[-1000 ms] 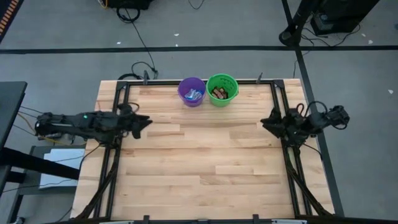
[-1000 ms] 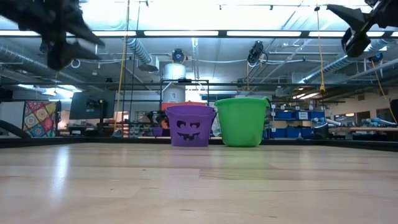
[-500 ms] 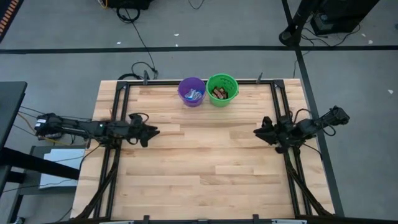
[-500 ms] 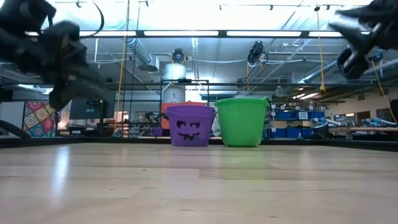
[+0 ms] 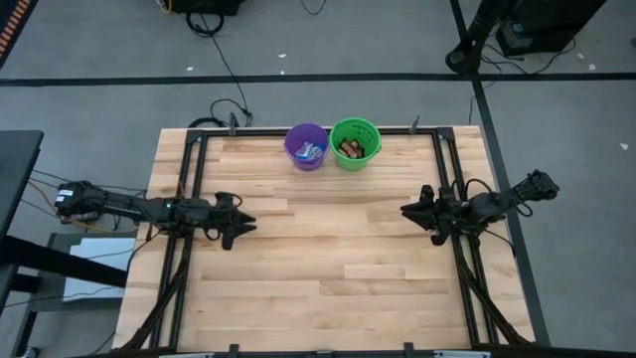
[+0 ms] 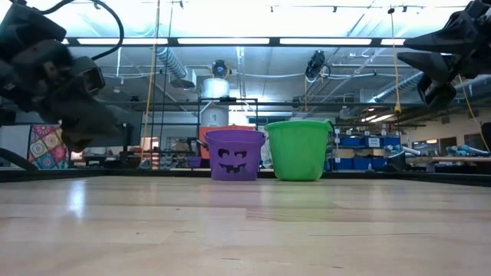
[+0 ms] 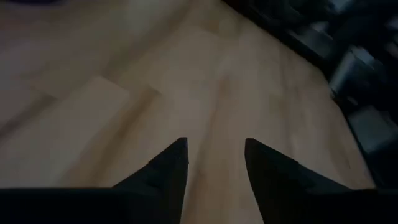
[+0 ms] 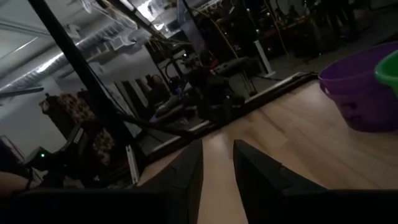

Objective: Sort candy by brand, put in halloween buckets
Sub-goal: Return to Home Position

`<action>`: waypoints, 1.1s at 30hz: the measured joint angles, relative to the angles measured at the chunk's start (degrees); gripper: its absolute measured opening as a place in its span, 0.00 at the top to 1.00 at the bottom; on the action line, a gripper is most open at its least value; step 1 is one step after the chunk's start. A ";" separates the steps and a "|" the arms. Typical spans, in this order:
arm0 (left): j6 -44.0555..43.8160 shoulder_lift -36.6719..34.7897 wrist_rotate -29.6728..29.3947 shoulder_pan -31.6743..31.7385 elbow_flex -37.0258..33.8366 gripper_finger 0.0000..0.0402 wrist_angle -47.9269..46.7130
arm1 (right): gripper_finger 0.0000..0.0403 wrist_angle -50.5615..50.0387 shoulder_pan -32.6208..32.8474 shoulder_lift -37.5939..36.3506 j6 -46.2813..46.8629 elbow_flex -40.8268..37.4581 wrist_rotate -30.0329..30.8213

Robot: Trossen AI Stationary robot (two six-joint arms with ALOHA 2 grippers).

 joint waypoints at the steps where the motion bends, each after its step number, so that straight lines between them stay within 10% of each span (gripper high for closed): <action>1: 0.62 0.01 1.65 0.00 0.00 0.60 -0.23 | 0.75 0.02 0.00 0.00 0.18 0.00 0.00; 17: 8.87 -0.13 -7.32 -0.01 -0.02 0.73 9.60 | 0.88 0.20 -0.02 0.00 -0.21 0.00 5.66; 33: 17.04 -0.09 -8.77 0.00 -0.02 0.73 18.41 | 0.96 2.92 -0.02 0.00 -15.54 0.00 -0.99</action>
